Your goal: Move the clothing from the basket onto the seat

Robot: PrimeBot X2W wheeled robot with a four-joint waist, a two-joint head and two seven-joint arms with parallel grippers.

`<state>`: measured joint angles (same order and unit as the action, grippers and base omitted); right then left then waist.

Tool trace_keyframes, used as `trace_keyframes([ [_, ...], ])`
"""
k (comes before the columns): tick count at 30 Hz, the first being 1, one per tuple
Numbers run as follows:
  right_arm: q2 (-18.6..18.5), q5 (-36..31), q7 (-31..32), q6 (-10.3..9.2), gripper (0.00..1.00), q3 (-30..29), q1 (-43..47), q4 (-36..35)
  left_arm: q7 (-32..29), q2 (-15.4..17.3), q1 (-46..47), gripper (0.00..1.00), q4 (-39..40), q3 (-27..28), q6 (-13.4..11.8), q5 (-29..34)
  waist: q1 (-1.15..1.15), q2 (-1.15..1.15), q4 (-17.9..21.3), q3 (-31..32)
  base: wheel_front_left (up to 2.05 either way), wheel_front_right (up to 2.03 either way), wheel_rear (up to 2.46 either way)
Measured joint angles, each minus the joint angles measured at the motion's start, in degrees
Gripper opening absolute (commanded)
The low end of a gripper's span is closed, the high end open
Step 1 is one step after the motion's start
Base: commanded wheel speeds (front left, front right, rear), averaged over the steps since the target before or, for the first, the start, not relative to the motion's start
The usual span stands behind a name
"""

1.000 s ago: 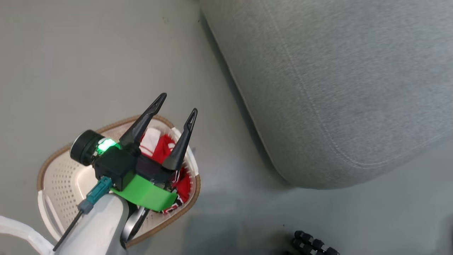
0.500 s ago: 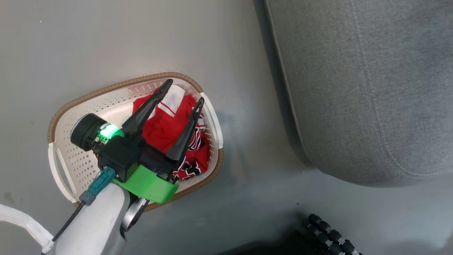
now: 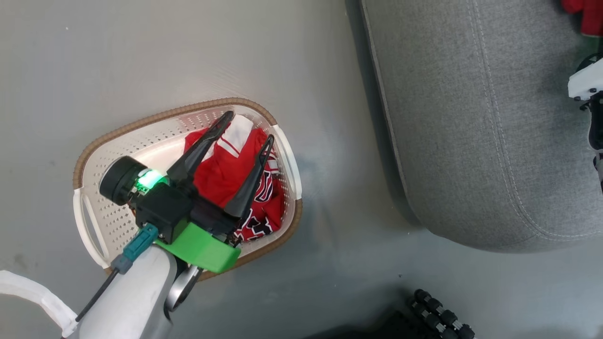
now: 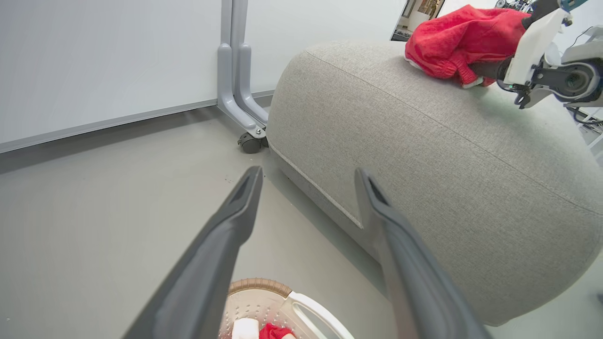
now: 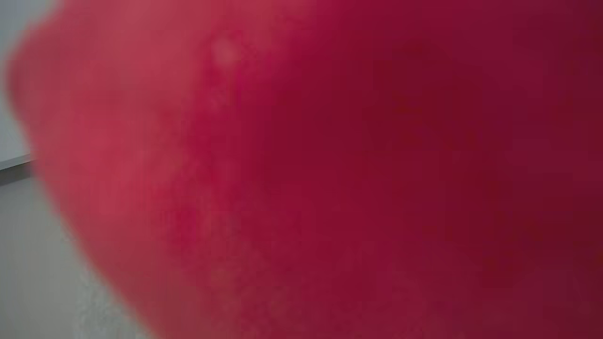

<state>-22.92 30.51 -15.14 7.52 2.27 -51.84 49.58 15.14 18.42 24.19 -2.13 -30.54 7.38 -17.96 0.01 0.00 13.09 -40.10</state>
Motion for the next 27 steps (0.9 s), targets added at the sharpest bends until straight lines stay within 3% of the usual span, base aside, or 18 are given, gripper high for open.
trace_keyframes([
  [1,-0.2,0.9,0.0,0.0,0.25,0.9,-0.3,0.6,0.0,-0.1,-0.2,1.0,-0.2,-0.1,0.0,-0.1,0.0,0.0,0.1,0.4,0.0,0.0,0.0],
  [2,-0.3,1.6,0.0,0.0,0.79,1.3,-0.4,0.8,0.0,-0.2,-0.3,1.0,-0.3,-0.2,0.0,-0.2,0.0,0.0,0.1,0.7,0.0,0.0,0.0],
  [3,-0.7,2.5,0.0,0.01,1.0,2.1,-0.6,1.6,0.0,-0.3,-0.5,1.0,-0.5,-0.2,0.0,-0.3,0.0,0.0,0.2,1.2,0.0,0.0,0.0],
  [16,-4.2,9.5,0.0,0.0,1.0,10.7,4.1,5.4,0.0,-4.3,-5.2,1.0,-2.5,0.9,0.0,-1.7,-0.01,0.0,0.7,10.2,0.0,0.0,0.0],
  [20,-5.4,13.0,0.0,0.01,1.0,16.2,7.3,6.1,0.0,-5.7,-8.0,1.0,-2.9,1.7,0.0,-1.7,-0.01,0.0,1.0,14.6,0.0,0.0,0.0],
  [27,-9.3,19.7,0.0,0.01,1.0,20.5,11.7,-2.0,0.0,-8.7,-13.4,1.0,-3.1,4.7,0.0,-2.3,-0.01,0.0,1.2,22.3,0.0,0.0,0.0],
])
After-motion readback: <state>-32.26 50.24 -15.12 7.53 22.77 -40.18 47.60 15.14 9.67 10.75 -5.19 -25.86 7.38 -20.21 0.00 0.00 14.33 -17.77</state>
